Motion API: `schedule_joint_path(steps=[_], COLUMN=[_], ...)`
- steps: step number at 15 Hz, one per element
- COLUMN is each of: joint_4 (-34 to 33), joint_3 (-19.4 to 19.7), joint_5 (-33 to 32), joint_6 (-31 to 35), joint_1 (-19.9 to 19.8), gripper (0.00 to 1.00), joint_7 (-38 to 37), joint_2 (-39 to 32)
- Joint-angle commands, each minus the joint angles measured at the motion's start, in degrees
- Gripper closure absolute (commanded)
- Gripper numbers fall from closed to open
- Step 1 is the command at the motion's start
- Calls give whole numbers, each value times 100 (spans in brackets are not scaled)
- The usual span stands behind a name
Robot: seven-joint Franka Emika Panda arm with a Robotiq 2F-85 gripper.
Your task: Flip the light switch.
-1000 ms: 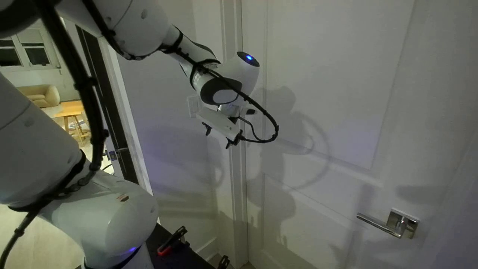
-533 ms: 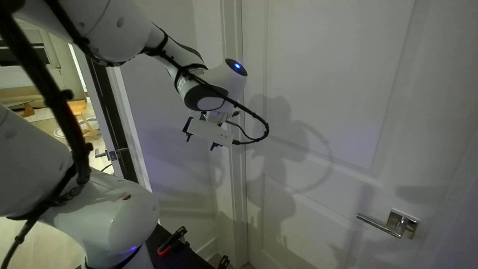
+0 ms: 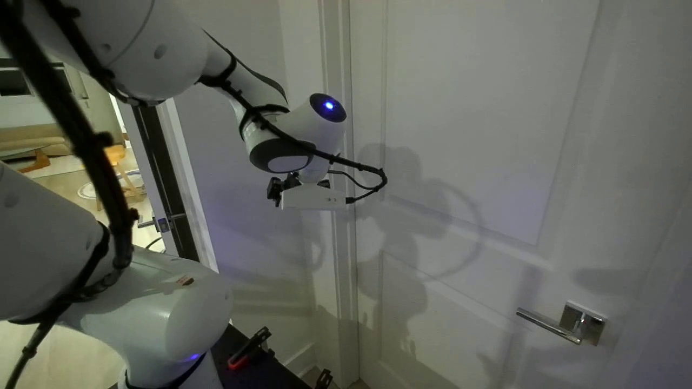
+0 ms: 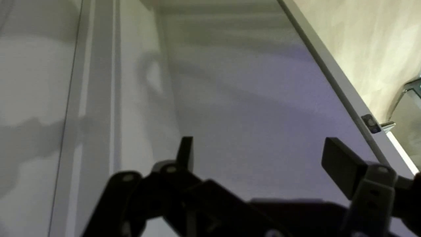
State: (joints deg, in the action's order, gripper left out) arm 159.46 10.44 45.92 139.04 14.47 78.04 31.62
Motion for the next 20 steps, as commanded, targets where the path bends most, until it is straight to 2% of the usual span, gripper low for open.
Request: schedule_joint_path(steps=[1,2,5,7,9,10,11,16,20], joint_4=[-213,-322,-727,-969,-1203,-1302,-1406,-1797,-2113], joint_3=[93,332,597,709,763,763,-78,-911,-1260], joint_5=[1460,1936,3323,3909,4219,4350,4569,4871,4932], joint_6=[870,993,768,536,377,313,-56,-449,-402], joint_1=[492,827,1219,1373,1451,1480,543,-296,-582], gripper=[0,0,0,0,0,25,28,66,95], joint_7=[1372,1717,2811,3241,3543,3687,3810,4182,4244], joint_2=[-568,-693,-1041,-1252,-1500,-1627,-1846,-2378,-2673])
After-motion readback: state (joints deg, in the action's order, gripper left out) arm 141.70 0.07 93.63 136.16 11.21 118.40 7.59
